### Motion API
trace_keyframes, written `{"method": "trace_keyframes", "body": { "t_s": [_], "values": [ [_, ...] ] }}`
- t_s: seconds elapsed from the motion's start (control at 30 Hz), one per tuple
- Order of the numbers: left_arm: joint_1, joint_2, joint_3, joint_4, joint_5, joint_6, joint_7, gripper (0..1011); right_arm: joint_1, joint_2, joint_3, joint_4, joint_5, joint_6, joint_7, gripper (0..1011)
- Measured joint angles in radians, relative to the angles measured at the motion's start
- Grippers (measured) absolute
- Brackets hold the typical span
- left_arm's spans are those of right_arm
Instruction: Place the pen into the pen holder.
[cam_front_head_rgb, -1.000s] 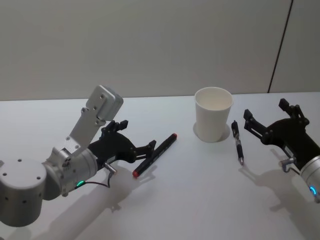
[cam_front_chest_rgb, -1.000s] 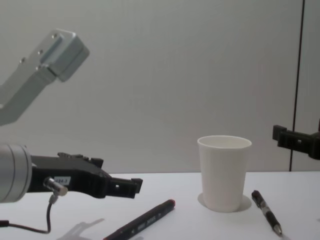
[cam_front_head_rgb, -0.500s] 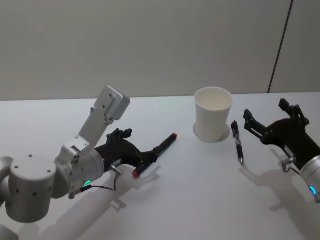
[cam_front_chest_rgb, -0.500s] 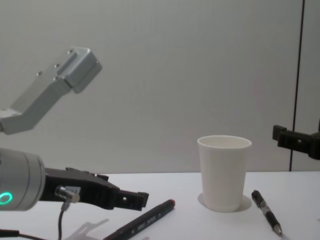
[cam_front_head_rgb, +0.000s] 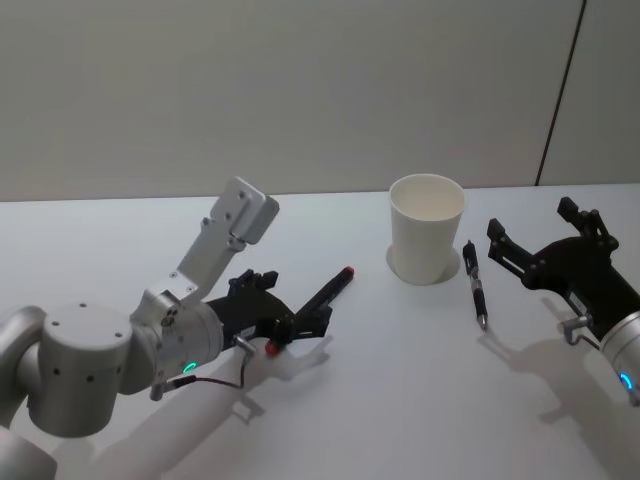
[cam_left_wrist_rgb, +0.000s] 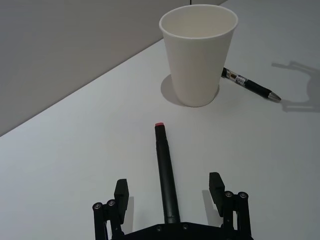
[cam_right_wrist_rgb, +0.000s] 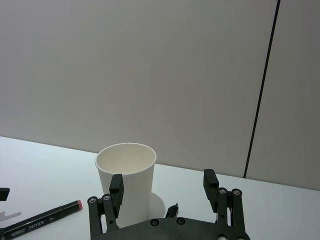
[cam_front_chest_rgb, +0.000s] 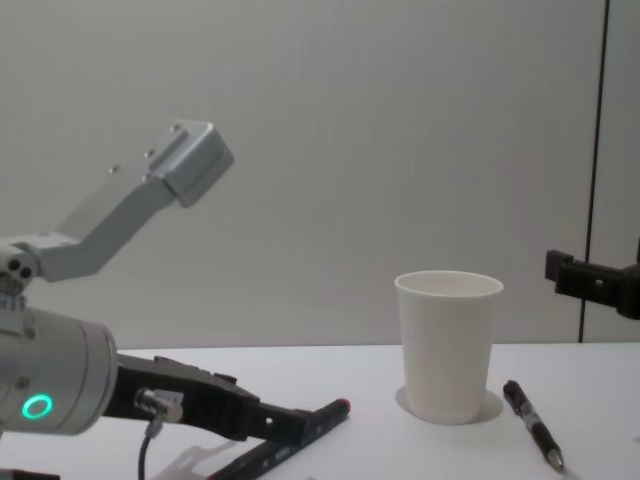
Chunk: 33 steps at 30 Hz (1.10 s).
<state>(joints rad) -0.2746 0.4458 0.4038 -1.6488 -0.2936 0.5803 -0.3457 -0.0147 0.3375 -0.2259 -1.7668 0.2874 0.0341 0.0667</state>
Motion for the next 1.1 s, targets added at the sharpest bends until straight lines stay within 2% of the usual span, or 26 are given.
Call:
{"method": "trace_keyframes", "body": {
  "t_s": [0.23, 0.63, 1.1],
  "values": [
    [-0.017, -0.012, 0.01, 0.022, 0.032, 0.01, -0.032, 1001, 0.0, 0.0, 0.0, 0.0, 0.0, 0.0, 0.0, 1002],
    [-0.042, -0.036, 0.026, 0.057, 0.071, 0.025, -0.051, 1001, 0.0, 0.0, 0.0, 0.0, 0.0, 0.0, 0.0, 1001],
    [-0.059, -0.058, 0.036, 0.082, 0.092, 0.054, -0.054, 1001, 0.0, 0.0, 0.0, 0.0, 0.0, 0.0, 0.0, 1001]
  ]
}}
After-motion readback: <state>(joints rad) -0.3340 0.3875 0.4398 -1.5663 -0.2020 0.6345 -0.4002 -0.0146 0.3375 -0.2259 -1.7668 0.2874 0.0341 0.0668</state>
